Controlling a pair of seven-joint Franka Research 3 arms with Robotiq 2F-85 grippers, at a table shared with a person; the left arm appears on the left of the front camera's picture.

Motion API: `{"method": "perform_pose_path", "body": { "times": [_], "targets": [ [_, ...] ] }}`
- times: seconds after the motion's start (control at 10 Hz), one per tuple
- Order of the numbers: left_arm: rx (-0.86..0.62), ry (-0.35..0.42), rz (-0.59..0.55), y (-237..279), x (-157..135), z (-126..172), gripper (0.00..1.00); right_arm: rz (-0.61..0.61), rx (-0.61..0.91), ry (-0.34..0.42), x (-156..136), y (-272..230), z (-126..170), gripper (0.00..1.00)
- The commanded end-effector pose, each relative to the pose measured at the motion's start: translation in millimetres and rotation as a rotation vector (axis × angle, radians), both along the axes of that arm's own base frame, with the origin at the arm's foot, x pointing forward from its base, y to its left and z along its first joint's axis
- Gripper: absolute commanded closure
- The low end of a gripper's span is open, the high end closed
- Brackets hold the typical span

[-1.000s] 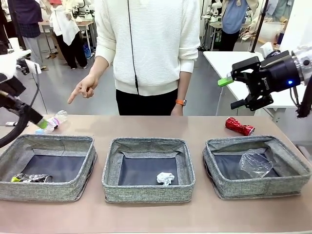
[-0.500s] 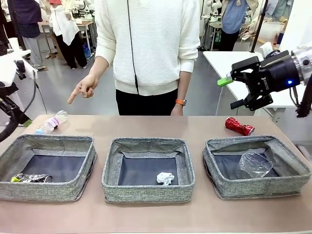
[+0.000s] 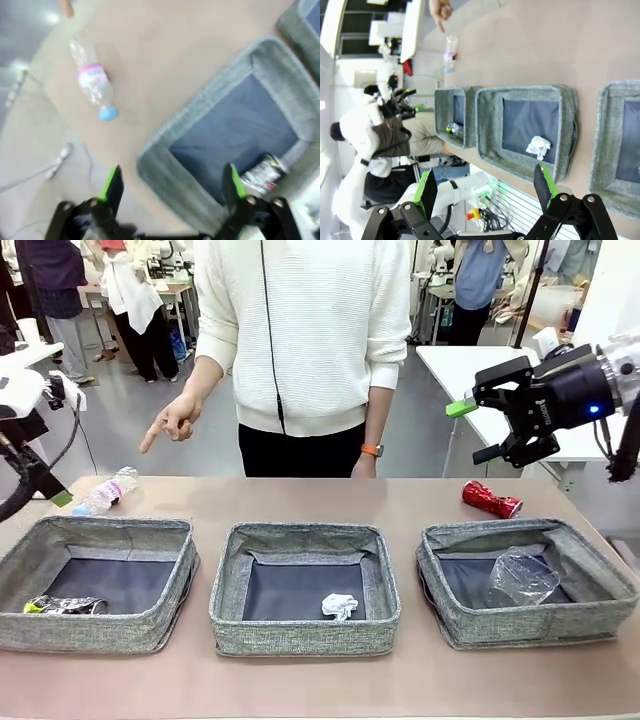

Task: Sort the waste into the appropriate baskets.
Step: Pick up the waste item pointed out by the person.

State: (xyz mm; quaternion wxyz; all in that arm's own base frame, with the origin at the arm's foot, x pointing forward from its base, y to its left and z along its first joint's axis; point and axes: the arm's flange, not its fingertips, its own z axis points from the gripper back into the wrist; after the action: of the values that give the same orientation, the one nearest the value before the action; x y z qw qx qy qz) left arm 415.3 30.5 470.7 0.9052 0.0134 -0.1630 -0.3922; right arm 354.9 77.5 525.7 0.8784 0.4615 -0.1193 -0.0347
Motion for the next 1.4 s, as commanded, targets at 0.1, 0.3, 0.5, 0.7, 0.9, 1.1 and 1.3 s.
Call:
{"method": "perform_pose_path", "body": {
  "times": [0.1, 0.3, 0.5, 0.7, 0.9, 1.1, 1.3],
  "targets": [
    [-0.241, 0.089, -0.159, 50.1, 84.6, 22.0, 0.0, -0.006, -0.006, 0.013, 0.0, 1.2, 3.6, 0.0],
    [-0.298, 0.094, -0.086, 74.0, 127.3, 11.0, 0.0, -0.006, -0.006, 0.013, 0.0, 1.2, 3.6, 0.0],
    [-0.342, 0.142, 0.015, 82.1, 162.4, -21.7, 0.0, -0.006, -0.006, 0.013, 0.0, 1.2, 3.6, 0.0],
    [-0.289, 0.134, 0.119, 71.8, 183.3, -54.4, 0.0, -0.006, -0.006, 0.013, 0.0, 1.2, 3.6, 0.0],
    [-0.172, 0.133, 0.228, 50.7, 198.6, -93.8, 0.0, -0.006, -0.006, 0.013, 0.0, 1.2, 3.6, 0.0],
    [-0.048, 0.102, 0.339, 43.3, 207.7, -114.0, 0.0, -0.006, -0.006, 0.013, 0.0, 1.2, 3.6, 0.0],
    [0.018, 0.074, 0.397, 43.2, 210.6, -118.1, 0.0, -0.006, -0.006, 0.013, 0.0, 1.2, 3.6, 0.0]
  ]
}}
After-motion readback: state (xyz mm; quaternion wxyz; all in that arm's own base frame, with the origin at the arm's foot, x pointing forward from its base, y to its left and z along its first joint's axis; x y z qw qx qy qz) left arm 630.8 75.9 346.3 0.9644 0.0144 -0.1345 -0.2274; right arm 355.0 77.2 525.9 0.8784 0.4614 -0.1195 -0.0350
